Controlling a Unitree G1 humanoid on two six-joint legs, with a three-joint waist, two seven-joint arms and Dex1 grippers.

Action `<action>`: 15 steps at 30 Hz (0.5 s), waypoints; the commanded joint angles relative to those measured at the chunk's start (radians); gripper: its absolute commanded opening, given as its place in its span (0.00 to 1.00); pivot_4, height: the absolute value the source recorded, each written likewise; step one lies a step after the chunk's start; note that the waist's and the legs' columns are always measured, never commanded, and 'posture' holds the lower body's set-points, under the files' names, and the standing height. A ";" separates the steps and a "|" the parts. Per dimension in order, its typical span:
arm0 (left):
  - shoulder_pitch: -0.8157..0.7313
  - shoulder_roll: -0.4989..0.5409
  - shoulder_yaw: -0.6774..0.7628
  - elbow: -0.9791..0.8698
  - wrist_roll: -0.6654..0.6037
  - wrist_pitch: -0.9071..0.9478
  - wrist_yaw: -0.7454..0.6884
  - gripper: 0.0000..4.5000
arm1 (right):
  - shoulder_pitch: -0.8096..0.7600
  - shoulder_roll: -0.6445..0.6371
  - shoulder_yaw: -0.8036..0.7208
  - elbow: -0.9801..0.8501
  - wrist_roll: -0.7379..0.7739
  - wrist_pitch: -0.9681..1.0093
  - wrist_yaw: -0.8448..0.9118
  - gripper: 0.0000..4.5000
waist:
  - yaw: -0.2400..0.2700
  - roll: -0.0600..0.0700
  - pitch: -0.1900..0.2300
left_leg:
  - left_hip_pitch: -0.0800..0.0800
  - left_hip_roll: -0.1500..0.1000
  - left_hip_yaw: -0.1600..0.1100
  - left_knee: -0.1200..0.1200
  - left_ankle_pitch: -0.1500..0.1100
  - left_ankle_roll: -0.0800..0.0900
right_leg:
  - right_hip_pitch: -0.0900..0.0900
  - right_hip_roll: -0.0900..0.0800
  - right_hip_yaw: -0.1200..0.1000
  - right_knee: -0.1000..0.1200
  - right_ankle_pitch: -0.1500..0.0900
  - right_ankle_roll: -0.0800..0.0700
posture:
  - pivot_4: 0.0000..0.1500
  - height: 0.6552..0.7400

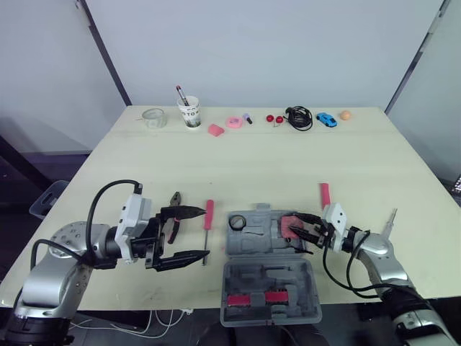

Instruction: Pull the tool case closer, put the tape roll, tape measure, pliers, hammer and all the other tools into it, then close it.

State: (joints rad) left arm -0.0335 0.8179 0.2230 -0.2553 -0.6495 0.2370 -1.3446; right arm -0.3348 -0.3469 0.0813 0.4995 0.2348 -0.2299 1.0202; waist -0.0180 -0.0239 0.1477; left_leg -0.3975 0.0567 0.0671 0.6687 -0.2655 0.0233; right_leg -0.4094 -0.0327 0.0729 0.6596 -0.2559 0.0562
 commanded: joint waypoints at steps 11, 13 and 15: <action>-0.002 0.009 0.006 -0.017 -0.003 0.000 0.000 1.00 | -0.084 0.016 0.026 0.179 -0.083 -0.106 0.016 0.47 | -0.008 -0.001 -0.001 | 0.001 0.000 0.000 0.000 0.000 0.000 | 0.000 0.000 0.000 0.001 0.000 0.000 | 1.00 1.00; -0.001 0.009 0.007 -0.018 -0.004 0.000 0.002 1.00 | -0.092 0.015 0.032 0.183 -0.093 -0.103 0.019 0.47 | -0.012 -0.001 -0.001 | 0.001 0.000 0.000 0.000 0.000 0.000 | 0.000 0.000 0.000 0.001 0.000 0.000 | 1.00 1.00; 0.001 0.008 0.008 -0.019 -0.003 0.000 0.004 1.00 | -0.100 0.004 0.053 0.186 -0.123 -0.101 0.024 0.47 | -0.018 -0.001 -0.001 | 0.002 0.000 0.000 0.000 0.000 0.000 | 0.001 0.000 0.000 0.001 0.000 0.000 | 1.00 1.00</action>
State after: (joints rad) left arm -0.0333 0.8180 0.2230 -0.2553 -0.6496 0.2388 -1.3434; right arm -0.4370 -0.3312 0.1070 0.6685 0.1539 -0.3349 1.0411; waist -0.0363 -0.0253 0.1465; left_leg -0.3960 0.0569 0.0670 0.6687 -0.2654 0.0232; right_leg -0.4087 -0.0325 0.0732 0.6609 -0.2555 0.0566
